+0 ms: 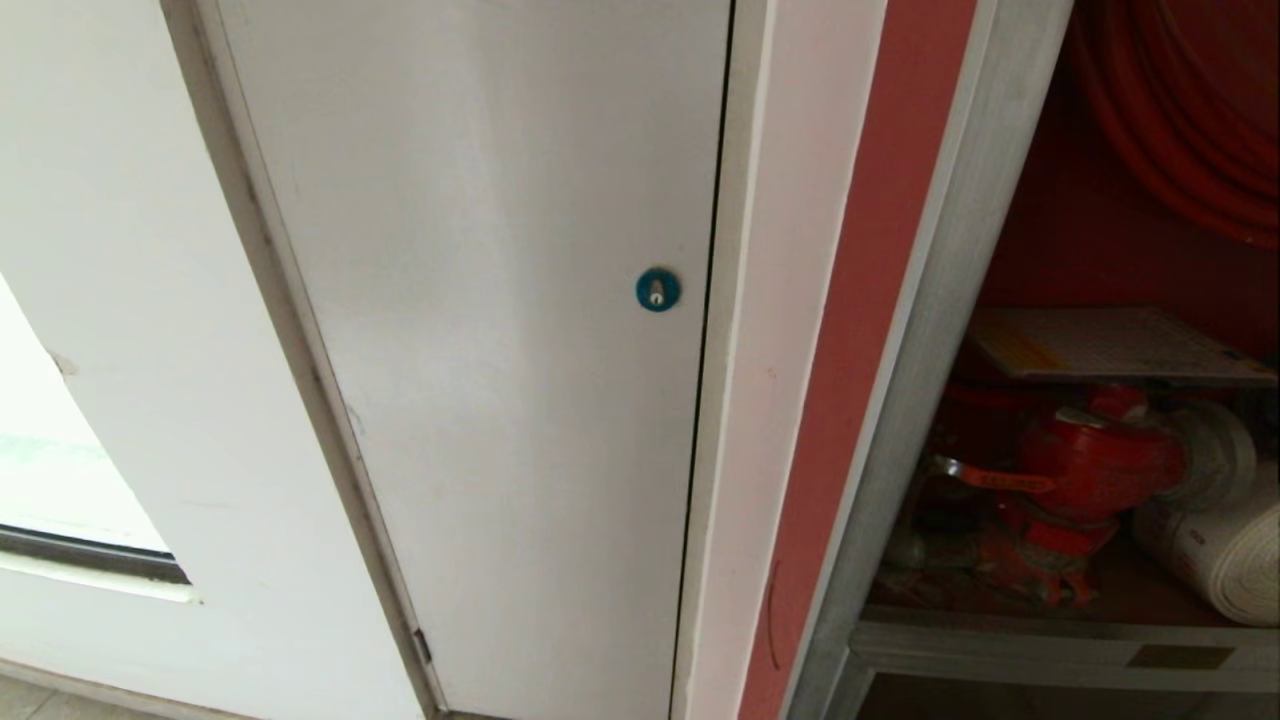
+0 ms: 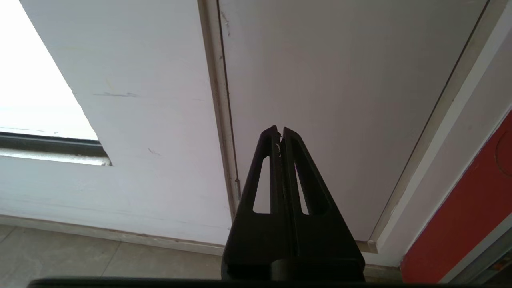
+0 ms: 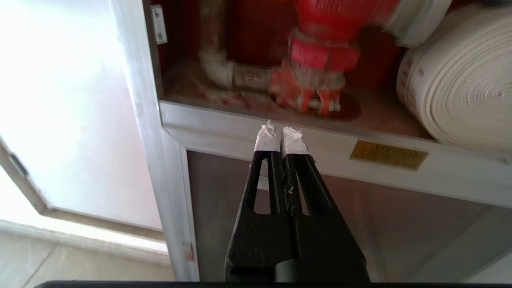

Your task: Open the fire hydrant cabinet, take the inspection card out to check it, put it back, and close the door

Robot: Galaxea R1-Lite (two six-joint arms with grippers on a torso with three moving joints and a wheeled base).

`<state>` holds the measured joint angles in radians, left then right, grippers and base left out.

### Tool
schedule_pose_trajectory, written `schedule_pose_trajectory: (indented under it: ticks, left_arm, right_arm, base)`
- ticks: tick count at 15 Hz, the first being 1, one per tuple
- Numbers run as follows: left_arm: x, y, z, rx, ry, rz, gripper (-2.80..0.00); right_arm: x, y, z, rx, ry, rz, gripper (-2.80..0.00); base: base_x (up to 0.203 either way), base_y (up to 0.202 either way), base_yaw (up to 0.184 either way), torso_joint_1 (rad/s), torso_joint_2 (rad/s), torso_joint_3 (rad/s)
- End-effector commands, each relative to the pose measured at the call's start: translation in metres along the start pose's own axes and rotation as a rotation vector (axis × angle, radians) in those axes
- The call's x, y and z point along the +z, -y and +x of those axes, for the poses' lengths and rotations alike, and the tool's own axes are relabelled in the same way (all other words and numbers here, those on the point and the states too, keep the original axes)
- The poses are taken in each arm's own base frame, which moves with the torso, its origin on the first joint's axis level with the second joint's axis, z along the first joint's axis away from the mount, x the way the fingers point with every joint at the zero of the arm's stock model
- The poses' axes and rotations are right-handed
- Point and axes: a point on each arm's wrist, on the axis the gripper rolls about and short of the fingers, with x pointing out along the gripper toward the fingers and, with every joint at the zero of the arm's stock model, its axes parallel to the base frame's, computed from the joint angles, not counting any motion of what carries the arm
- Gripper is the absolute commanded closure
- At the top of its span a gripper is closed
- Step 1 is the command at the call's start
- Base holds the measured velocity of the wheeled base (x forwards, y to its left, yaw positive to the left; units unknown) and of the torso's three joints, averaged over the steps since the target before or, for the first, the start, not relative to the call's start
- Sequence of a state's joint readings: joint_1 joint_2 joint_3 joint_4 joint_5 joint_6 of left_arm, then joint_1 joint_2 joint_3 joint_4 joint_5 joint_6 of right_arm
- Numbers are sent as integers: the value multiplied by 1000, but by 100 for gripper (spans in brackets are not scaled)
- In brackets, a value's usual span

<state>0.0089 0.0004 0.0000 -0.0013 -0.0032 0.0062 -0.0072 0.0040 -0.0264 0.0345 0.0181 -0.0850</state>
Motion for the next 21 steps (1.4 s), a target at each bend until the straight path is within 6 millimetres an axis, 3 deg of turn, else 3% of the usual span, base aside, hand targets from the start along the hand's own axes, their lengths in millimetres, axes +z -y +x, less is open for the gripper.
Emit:
schedule_pose_trajectory:
  ticks: [1,5,7,13,16,17,21]
  left_arm:
    - [0,0,0,0,-1,0,0]
    - [0,0,0,0,-2,0,0]
    - [0,0,0,-1,-2,0,0]
    - [0,0,0,0,-2,0,0]
    - [0,0,0,0,-1,0,0]
    - [0,0,0,-1,-2,0,0]
    - [0,0,0,-1,-1,0,0]
  right_arm:
    - [19,2,-2,-1,31,9,0]
    - [102,7,17,76,-38,297,0]
    - [131,9,38,131,-123,518,0]
    - [175,12,117,100,-353,1061,0]
    - [186,10,140,85,-406,1231,0]
    - [185,10,145,68,-415,1237,-280]
    - [186,11,147,-1,-359,1237,-280]
  base:
    - [0,0,0,0,0,0]
    - [0,0,0,0,0,0]
    - [0,0,0,0,0,0]
    - [0,0,0,0,0,0]
    - [0,0,0,0,0,0]
    - [0,0,0,0,0,0]
    - [0,0,0,0,0,0]
